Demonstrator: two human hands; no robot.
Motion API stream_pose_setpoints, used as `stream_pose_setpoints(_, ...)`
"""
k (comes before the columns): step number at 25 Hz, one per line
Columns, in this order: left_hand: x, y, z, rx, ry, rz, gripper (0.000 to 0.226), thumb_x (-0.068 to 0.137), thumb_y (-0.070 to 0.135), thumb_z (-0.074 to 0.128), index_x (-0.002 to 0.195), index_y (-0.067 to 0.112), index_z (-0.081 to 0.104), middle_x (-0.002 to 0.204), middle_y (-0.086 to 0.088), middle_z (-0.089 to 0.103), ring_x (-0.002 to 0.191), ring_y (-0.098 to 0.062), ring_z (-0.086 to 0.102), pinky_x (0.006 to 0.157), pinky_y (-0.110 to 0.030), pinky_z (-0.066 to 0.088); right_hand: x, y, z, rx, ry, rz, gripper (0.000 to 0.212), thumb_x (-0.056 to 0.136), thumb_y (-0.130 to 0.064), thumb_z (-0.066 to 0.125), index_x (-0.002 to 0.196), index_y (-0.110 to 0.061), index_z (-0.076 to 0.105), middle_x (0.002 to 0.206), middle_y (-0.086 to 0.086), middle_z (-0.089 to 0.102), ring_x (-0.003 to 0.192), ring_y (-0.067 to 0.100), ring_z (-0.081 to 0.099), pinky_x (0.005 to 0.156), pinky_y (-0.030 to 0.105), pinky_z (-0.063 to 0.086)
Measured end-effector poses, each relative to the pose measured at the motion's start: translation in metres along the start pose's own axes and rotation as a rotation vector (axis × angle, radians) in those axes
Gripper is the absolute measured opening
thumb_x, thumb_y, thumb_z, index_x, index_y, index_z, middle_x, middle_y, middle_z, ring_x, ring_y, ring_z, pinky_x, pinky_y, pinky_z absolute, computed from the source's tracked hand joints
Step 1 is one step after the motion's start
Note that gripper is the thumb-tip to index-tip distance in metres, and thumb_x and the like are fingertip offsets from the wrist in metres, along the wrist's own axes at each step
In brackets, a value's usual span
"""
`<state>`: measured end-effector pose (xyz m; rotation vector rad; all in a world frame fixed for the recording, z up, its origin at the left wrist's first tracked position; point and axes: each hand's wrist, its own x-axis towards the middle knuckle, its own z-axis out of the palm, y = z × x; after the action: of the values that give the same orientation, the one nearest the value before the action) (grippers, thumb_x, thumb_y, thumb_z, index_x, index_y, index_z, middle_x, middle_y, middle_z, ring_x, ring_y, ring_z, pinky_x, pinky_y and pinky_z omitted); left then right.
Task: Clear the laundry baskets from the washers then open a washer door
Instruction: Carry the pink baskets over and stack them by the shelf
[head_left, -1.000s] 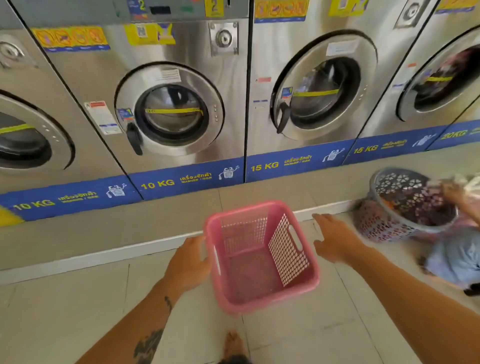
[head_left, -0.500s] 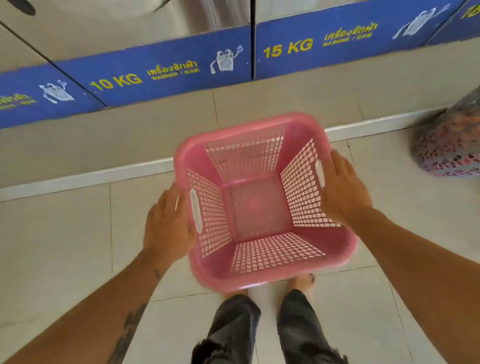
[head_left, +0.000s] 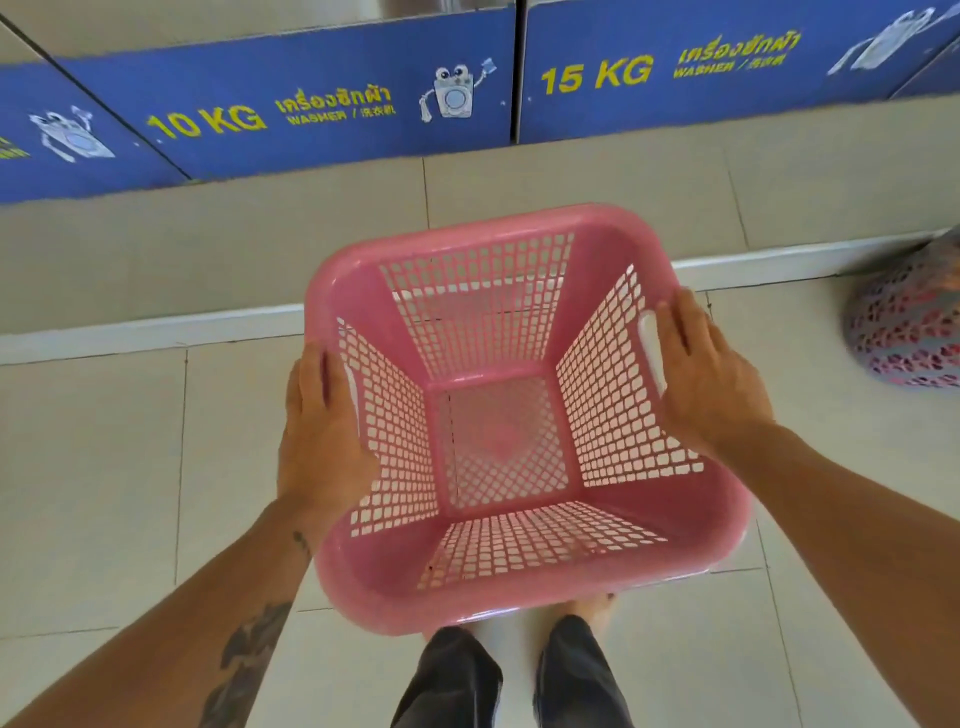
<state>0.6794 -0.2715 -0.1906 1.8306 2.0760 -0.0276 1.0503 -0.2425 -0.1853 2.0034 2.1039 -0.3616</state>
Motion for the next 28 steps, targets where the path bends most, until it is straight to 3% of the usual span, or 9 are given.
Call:
stream_pose_setpoints(4, -0.016, -0.004, -0.070, -0.189, 0.062, 0.026, 0.106, 0.076, 0.014, 0.074, 0.152, 0.036, 0.005, 0.152, 0.005, 0.034, 0.121, -0.019, 0.052, 0.077, -0.036, 0.058, -0.006, -0.014, -0.082, 0.027, -0.027, -0.066, 0.097, 0.075, -0.012, 0.068, 0.153, -0.014, 0.009, 0.164, 0.001, 0.000, 0.144, 0.026, 0.029, 0.099, 0.043, 0.049)
stream_pose_setpoints(7, -0.057, -0.011, -0.147, -0.207, 0.084, -0.009, 0.099, 0.076, 0.011, 0.070, 0.150, 0.040, 0.012, 0.144, 0.007, 0.046, 0.104, -0.014, 0.058, 0.070, -0.031, 0.055, -0.040, -0.040, -0.160, 0.027, -0.048, -0.094, 0.096, 0.076, -0.011, 0.068, 0.154, -0.014, 0.011, 0.164, -0.001, 0.002, 0.141, 0.026, 0.035, 0.100, 0.040, 0.047)
stream_pose_setpoints(12, -0.138, -0.026, -0.282, -0.134, 0.156, -0.129, 0.097, 0.069, 0.010, 0.059, 0.153, 0.035, 0.016, 0.157, 0.011, 0.030, 0.121, -0.028, 0.055, 0.087, -0.043, 0.054, -0.083, -0.089, -0.289, -0.014, -0.009, -0.268, 0.089, 0.078, -0.011, 0.063, 0.153, -0.012, 0.015, 0.162, 0.001, 0.009, 0.137, 0.026, 0.038, 0.099, 0.039, 0.044)
stream_pose_setpoints(15, -0.197, -0.036, -0.332, -0.122, 0.247, -0.253, 0.091, 0.070, 0.016, 0.055, 0.152, 0.036, 0.020, 0.158, 0.013, 0.027, 0.126, -0.028, 0.052, 0.091, -0.043, 0.050, -0.093, -0.124, -0.344, -0.016, 0.079, -0.445, 0.086, 0.075, -0.010, 0.060, 0.151, -0.011, 0.018, 0.158, 0.002, 0.017, 0.125, 0.029, 0.049, 0.082, 0.039, 0.050)
stream_pose_setpoints(18, -0.273, -0.047, -0.355, -0.137, 0.369, -0.409, 0.097, 0.067, 0.017, 0.058, 0.152, 0.041, 0.016, 0.157, 0.013, 0.029, 0.124, -0.028, 0.053, 0.090, -0.042, 0.051, -0.105, -0.168, -0.381, -0.021, 0.167, -0.647, 0.079, 0.075, -0.006, 0.059, 0.146, -0.011, 0.024, 0.154, 0.001, 0.019, 0.111, 0.030, 0.053, 0.060, 0.038, 0.040)
stream_pose_setpoints(22, -0.393, -0.060, -0.362, -0.175, 0.541, -0.601, 0.103, 0.061, 0.019, 0.060, 0.151, 0.041, 0.017, 0.153, 0.005, 0.039, 0.114, -0.033, 0.059, 0.084, -0.043, 0.054, -0.149, -0.248, -0.410, -0.043, 0.239, -0.896, 0.076, 0.077, -0.008, 0.060, 0.145, -0.012, 0.025, 0.157, -0.001, 0.016, 0.110, 0.028, 0.054, 0.066, 0.042, 0.049)
stream_pose_setpoints(25, -0.493, -0.071, -0.357, -0.184, 0.689, -0.798, 0.101, 0.059, 0.016, 0.061, 0.152, 0.034, 0.024, 0.155, 0.001, 0.037, 0.122, -0.034, 0.056, 0.091, -0.045, 0.051, -0.204, -0.319, -0.411, -0.020, 0.291, -1.111, 0.073, 0.075, -0.006, 0.058, 0.142, -0.012, 0.029, 0.155, -0.002, 0.019, 0.111, 0.028, 0.053, 0.057, 0.036, 0.042)
stream_pose_setpoints(28, -0.604, -0.079, -0.344, -0.163, 0.821, -0.990, 0.095, 0.063, 0.018, 0.062, 0.151, 0.029, 0.028, 0.158, 0.002, 0.033, 0.122, -0.034, 0.056, 0.089, -0.045, 0.051, -0.284, -0.391, -0.401, -0.018, 0.353, -1.340, 0.069, 0.075, -0.007, 0.055, 0.141, -0.011, 0.033, 0.158, 0.001, 0.017, 0.126, 0.028, 0.046, 0.065, 0.033, 0.041)
